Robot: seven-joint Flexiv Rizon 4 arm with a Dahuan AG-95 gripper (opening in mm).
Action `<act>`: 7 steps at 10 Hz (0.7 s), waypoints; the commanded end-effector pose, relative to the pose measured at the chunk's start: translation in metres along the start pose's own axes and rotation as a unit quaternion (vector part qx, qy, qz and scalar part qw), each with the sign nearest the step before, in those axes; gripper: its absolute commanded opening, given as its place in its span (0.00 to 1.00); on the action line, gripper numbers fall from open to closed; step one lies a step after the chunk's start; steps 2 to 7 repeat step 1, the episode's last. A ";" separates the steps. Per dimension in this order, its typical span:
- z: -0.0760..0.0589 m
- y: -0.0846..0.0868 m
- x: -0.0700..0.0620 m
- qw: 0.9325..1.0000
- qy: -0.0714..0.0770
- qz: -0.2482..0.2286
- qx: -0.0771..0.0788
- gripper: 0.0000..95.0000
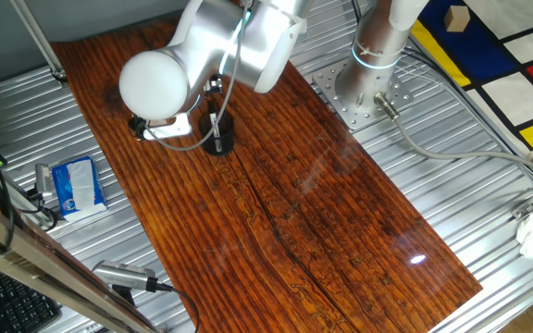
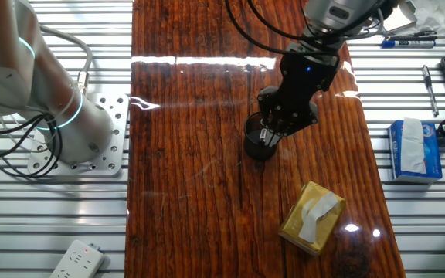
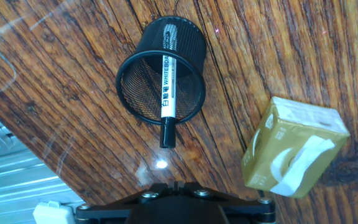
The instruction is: Put the pen into the pen holder
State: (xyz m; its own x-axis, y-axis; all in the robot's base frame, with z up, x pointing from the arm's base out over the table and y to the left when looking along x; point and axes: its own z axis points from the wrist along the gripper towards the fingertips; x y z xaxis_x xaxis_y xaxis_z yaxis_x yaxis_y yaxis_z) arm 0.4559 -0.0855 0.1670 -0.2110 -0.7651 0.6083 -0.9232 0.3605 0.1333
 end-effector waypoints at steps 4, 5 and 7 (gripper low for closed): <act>0.000 0.000 -0.001 1.000 0.001 0.002 0.000 0.00; 0.000 0.000 -0.001 1.000 0.001 0.002 0.000 0.00; 0.000 0.000 -0.001 1.000 0.001 0.002 0.000 0.00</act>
